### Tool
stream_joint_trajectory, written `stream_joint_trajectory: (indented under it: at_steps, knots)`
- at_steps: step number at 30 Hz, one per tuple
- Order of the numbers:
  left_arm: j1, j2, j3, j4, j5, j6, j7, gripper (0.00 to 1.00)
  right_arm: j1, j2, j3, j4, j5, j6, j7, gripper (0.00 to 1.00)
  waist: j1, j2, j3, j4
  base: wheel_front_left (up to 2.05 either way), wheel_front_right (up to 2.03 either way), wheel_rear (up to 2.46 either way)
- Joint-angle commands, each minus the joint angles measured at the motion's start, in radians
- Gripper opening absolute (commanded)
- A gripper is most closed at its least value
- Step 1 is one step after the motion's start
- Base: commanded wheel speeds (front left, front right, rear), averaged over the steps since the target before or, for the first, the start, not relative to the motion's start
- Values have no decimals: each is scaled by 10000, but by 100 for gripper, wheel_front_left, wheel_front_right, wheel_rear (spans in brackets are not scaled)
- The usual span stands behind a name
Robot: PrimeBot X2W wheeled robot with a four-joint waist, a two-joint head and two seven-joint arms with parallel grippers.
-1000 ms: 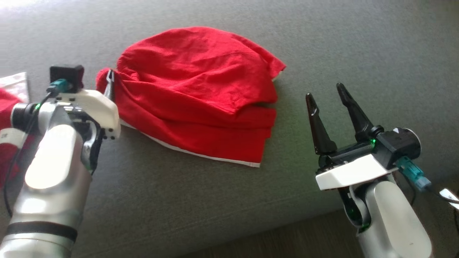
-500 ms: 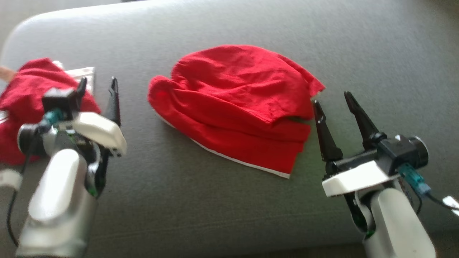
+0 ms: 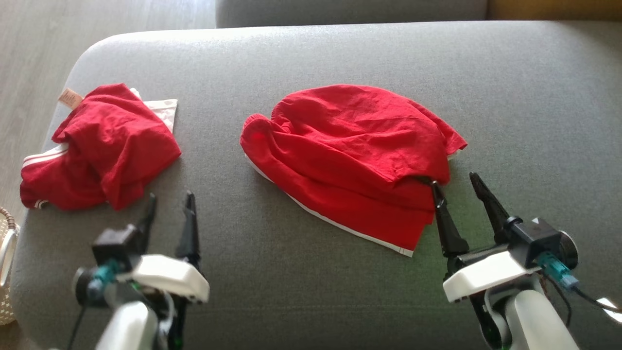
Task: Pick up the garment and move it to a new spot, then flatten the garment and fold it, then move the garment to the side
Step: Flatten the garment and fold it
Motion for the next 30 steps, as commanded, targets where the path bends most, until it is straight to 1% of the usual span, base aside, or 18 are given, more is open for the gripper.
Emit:
stream_joint_trajectory:
  at_steps: [1,4,6,8,18,23,30]
  knots:
    - [-198,26,410,-449,-47,74,-135,100,-159,-31,204,-237,27,-4,-45,100,1,-1,-19,1,0,0,0]
    - [152,-155,529,-708,-18,95,-191,100,-101,-31,215,-124,154,-4,-55,100,1,-1,-60,26,0,0,0]
    - [271,-162,501,-792,143,37,-202,100,-12,-31,221,103,279,-4,92,100,1,-1,-63,52,0,0,0]
    - [325,-150,464,-840,345,2,-205,100,79,-31,245,514,557,-4,447,100,1,-1,-45,81,0,0,0]
    - [295,-394,611,-791,675,-274,-209,100,-51,-31,953,2300,2014,-4,1413,100,1,-1,203,333,0,0,0]
    - [238,-491,645,-662,807,-397,-209,100,-329,-31,986,3102,2717,-4,1393,100,1,-1,284,451,0,0,0]
    - [127,-628,684,-544,957,-514,-209,100,-959,-31,1421,4151,3774,-4,1008,100,1,-1,449,631,0,0,0]
